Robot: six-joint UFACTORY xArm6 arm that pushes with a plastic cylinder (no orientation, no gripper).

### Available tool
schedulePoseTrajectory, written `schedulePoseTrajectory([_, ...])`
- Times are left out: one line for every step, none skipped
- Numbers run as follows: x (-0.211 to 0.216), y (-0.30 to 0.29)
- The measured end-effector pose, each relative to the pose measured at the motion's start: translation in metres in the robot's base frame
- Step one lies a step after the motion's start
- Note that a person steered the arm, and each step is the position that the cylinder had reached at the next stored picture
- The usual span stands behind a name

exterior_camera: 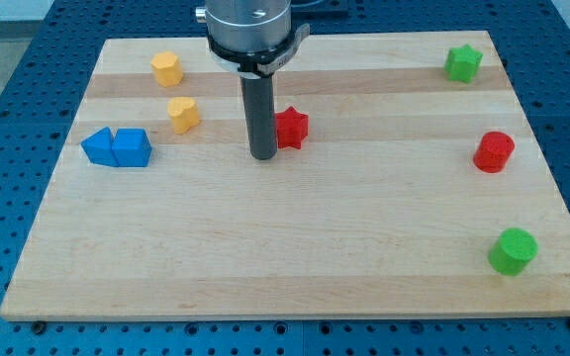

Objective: Place red star to the center of the board

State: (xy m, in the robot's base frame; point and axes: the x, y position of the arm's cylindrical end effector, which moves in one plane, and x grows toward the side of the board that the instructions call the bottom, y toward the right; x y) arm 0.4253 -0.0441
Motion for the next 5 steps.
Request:
schedulePoseTrajectory([0.047, -0.016])
schedulePoseTrajectory([0.048, -0.018])
schedulePoseTrajectory([0.044, -0.068])
schedulePoseTrajectory([0.044, -0.081])
schedulePoseTrajectory([0.043, -0.099])
